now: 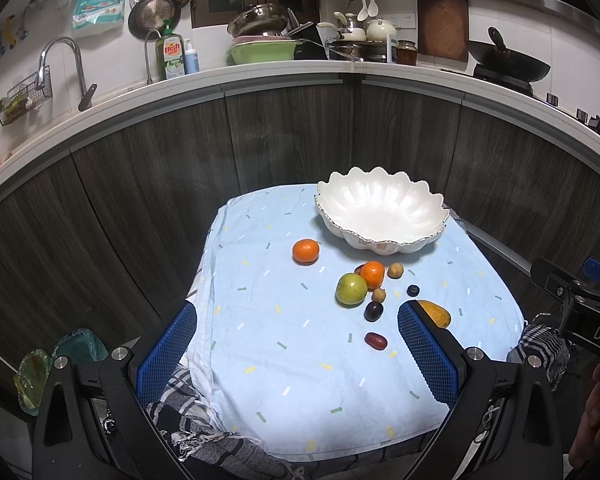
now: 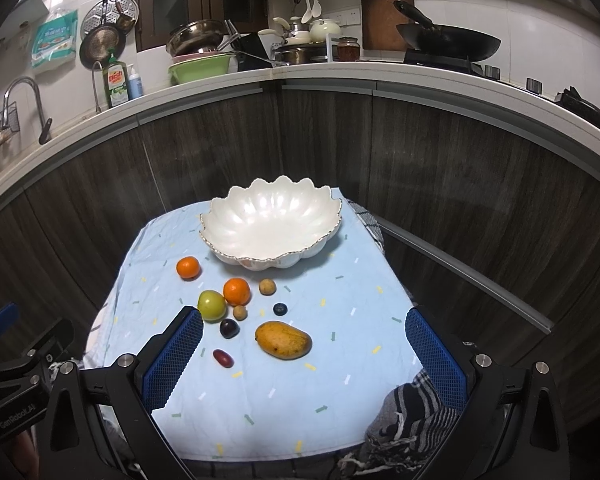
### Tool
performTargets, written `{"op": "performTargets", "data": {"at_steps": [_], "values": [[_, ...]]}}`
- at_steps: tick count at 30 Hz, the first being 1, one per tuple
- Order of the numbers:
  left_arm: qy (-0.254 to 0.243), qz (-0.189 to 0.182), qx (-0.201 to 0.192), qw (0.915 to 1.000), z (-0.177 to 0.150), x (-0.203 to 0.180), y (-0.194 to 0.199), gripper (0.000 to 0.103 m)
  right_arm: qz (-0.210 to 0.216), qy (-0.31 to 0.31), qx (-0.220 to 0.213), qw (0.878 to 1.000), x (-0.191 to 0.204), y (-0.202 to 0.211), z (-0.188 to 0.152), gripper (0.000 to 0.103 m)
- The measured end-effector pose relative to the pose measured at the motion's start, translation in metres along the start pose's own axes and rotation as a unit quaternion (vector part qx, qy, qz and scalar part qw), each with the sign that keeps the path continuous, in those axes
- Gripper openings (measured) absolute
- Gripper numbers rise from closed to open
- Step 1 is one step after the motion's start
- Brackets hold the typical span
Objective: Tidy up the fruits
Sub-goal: 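Move the left tool toward the red date while the right tool approaches the mango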
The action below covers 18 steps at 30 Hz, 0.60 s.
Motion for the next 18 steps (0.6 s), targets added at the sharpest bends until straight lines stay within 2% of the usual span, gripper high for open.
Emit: {"op": "performTargets", "data": {"at_steps": [8,18], "values": [[-0.009,0.001,-0.002,1.0000,-0.001,-0.001,-0.004,0.102,0.001,-0.001,0.001,1.000,0.001,-0.001,-0.001,0.103],[-0.032,-0.006,0.008,0.9994,0.002,-0.009,-0.024,0.102,0.008,0.009,0.006,1.000,0.002,-0.023,-0.002,0.103]]}}
Point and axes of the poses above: each gripper's, at about its wrist camera, not at the fingertips, and y roughly against the way its jaws point, x to its left, z to its top, the point moved 4 cm from there along -y, roughly the way its jaws point, and after that the axes turned 3 degrees about -x, right-handed, at the moved point
